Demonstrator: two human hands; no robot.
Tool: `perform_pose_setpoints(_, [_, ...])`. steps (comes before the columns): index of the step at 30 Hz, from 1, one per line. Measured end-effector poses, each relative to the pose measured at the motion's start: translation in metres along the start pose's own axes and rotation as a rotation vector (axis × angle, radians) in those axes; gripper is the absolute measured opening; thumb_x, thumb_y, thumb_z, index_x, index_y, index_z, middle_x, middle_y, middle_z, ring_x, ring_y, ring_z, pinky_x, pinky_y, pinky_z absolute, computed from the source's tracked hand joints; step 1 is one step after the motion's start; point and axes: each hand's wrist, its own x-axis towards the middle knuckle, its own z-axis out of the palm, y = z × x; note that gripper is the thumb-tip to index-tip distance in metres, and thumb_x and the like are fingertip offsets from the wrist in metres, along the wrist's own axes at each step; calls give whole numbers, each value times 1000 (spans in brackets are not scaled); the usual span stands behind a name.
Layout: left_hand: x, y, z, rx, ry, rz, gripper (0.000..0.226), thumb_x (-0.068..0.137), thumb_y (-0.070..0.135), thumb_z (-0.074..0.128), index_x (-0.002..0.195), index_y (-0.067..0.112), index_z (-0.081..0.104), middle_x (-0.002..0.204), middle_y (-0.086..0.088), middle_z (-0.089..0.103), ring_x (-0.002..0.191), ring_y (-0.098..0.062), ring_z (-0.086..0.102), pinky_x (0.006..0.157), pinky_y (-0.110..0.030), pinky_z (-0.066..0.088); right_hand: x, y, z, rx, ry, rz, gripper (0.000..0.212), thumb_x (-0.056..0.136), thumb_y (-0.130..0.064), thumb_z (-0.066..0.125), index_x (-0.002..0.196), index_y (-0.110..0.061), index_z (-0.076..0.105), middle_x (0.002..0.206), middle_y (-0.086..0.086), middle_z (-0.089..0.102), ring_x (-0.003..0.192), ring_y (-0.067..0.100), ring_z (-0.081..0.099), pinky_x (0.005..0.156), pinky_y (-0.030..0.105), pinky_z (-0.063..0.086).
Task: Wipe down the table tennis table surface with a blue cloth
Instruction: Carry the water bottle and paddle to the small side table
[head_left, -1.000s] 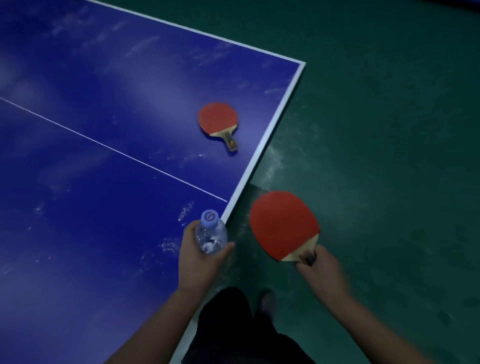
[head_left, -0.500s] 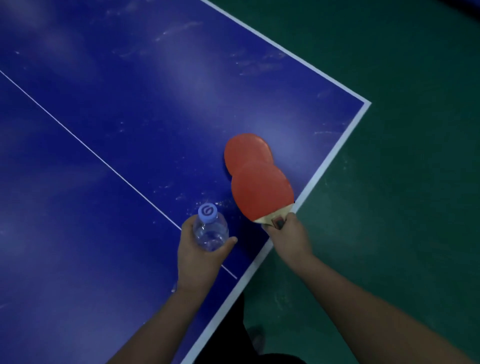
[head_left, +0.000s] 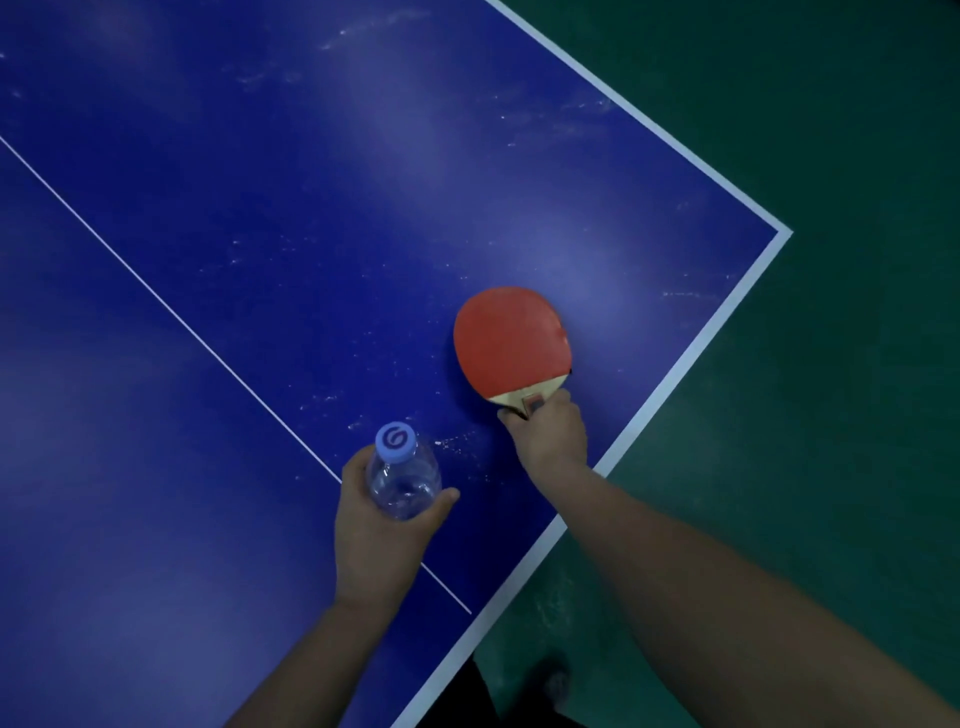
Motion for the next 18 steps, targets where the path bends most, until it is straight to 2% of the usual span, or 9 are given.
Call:
perform_pose_setpoints(1, [1, -1, 0, 0, 8, -6, 74, 64, 17, 94, 108, 51, 46, 110, 17, 63, 94, 15, 59, 67, -2, 45, 1, -1, 0, -16, -5, 19, 59, 80, -48, 79, 113, -8, 51, 106, 8, 58, 94, 29, 62, 75, 41, 55])
perform_pose_setpoints(3, [2, -1, -1, 1, 15, -13, 73, 65, 16, 94, 107, 50, 45, 109, 17, 62, 92, 16, 60, 66, -2, 46, 4, -3, 0, -13, -49, 52, 46, 80, -42, 80, 102, -10, 56, 96, 8, 65, 84, 29, 65, 64, 35, 54])
perform_pose_setpoints(5, [3, 1, 1, 3, 4, -10, 72, 65, 14, 93, 106, 49, 45, 107, 17, 62, 89, 17, 59, 66, -2, 45, 5, -6, -4, -10, -97, 56, 27, 80, -30, 77, 85, -12, 58, 79, 7, 66, 71, 26, 65, 51, 27, 45])
perform_pose_setpoints(7, [4, 2, 5, 3, -15, 3, 72, 66, 14, 93, 107, 49, 45, 108, 16, 62, 89, 17, 59, 66, -2, 45, 3, -7, -12, 0, -103, 47, 22, 80, -26, 74, 77, -13, 56, 72, 5, 64, 64, 23, 62, 48, 25, 42])
perform_pose_setpoints(13, [5, 9, 22, 17, -110, 74, 71, 65, 21, 94, 112, 49, 48, 114, 17, 63, 97, 3, 63, 74, -11, 51, -21, 31, -45, 51, -83, 51, 26, 79, -30, 71, 92, -14, 56, 81, 2, 64, 72, 23, 64, 56, 29, 46])
perform_pose_setpoints(18, [-15, 23, 54, 69, -283, 151, 73, 64, 20, 95, 112, 49, 48, 112, 24, 60, 98, 11, 60, 74, -7, 48, -70, 110, -80, 127, -2, 151, 27, 78, -28, 74, 95, -18, 55, 86, -1, 64, 78, 22, 63, 66, 33, 52])
